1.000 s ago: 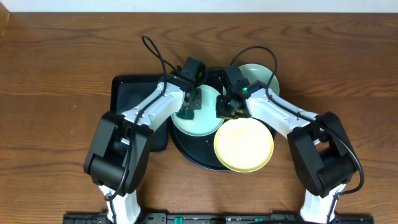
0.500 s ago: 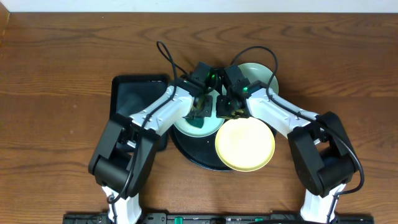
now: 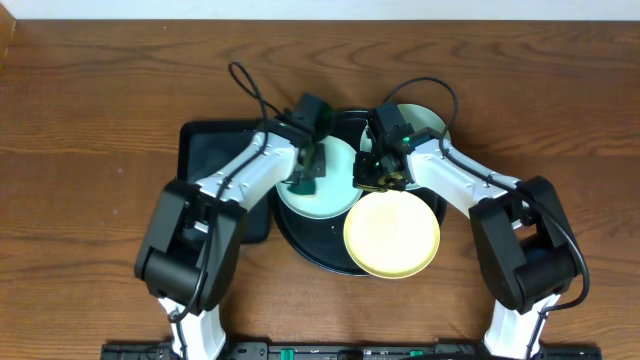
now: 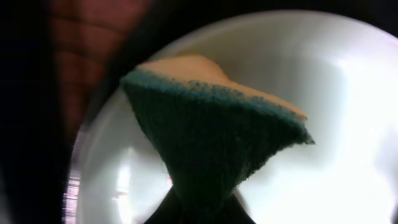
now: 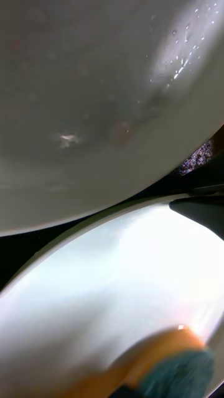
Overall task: Clean dirty plates on tray and stack at the side
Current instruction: 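Scrub the left mint plate with the sponge while right gripper holds plate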
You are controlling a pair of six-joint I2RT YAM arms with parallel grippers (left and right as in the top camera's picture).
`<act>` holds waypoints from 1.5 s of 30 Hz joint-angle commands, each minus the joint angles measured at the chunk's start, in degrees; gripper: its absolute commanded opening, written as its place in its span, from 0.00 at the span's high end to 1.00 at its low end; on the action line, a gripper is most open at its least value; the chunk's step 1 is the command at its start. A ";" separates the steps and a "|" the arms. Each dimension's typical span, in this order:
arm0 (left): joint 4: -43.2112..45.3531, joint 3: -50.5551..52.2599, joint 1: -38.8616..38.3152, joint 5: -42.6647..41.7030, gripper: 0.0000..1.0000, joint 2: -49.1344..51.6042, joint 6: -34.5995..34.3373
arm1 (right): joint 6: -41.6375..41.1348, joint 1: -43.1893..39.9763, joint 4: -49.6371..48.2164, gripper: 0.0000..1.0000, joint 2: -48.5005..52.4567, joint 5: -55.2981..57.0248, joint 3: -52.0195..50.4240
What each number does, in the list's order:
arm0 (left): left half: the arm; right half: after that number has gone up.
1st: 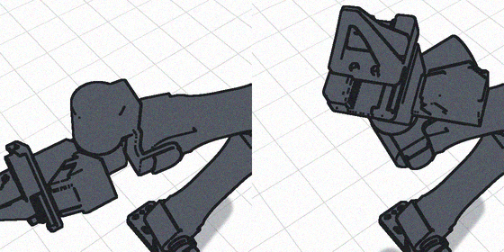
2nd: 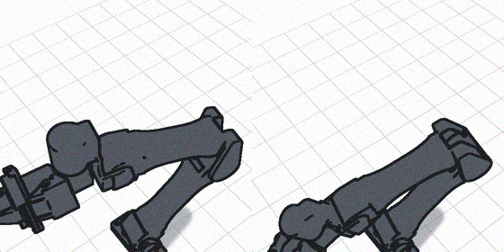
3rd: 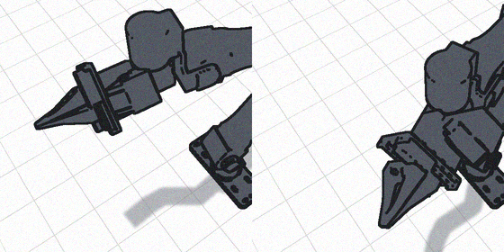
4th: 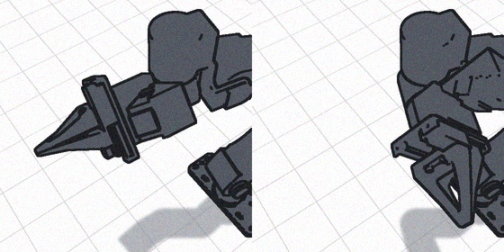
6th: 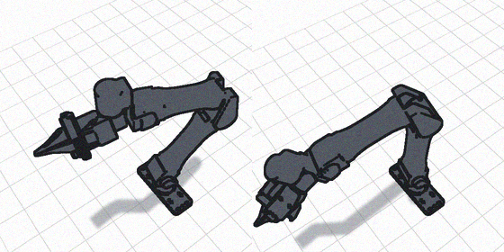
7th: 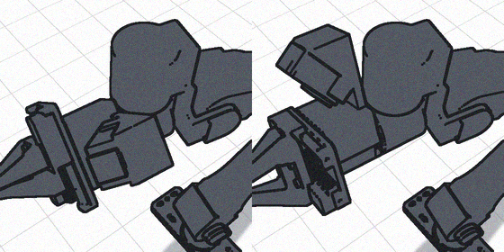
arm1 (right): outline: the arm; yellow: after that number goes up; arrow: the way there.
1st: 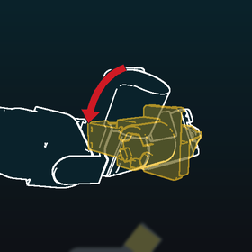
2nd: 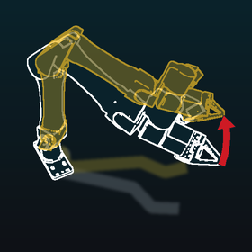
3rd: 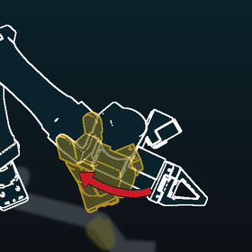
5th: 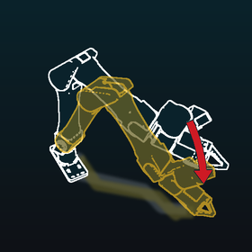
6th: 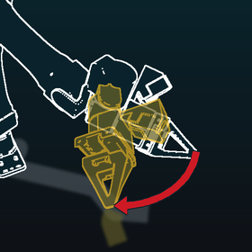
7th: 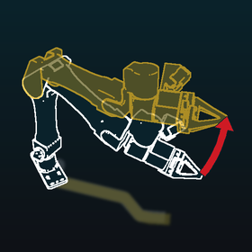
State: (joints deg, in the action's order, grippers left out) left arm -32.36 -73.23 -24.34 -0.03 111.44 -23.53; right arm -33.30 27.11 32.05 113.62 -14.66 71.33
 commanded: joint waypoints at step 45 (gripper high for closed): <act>1.86 -0.26 -3.67 -27.78 0.93 3.96 2.29 | 0.63 -0.02 0.50 0.99 1.81 1.31 -2.19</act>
State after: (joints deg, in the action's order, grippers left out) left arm -31.55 -74.43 -27.31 -22.87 113.86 -22.24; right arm -32.82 27.07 31.90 113.62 -14.52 71.07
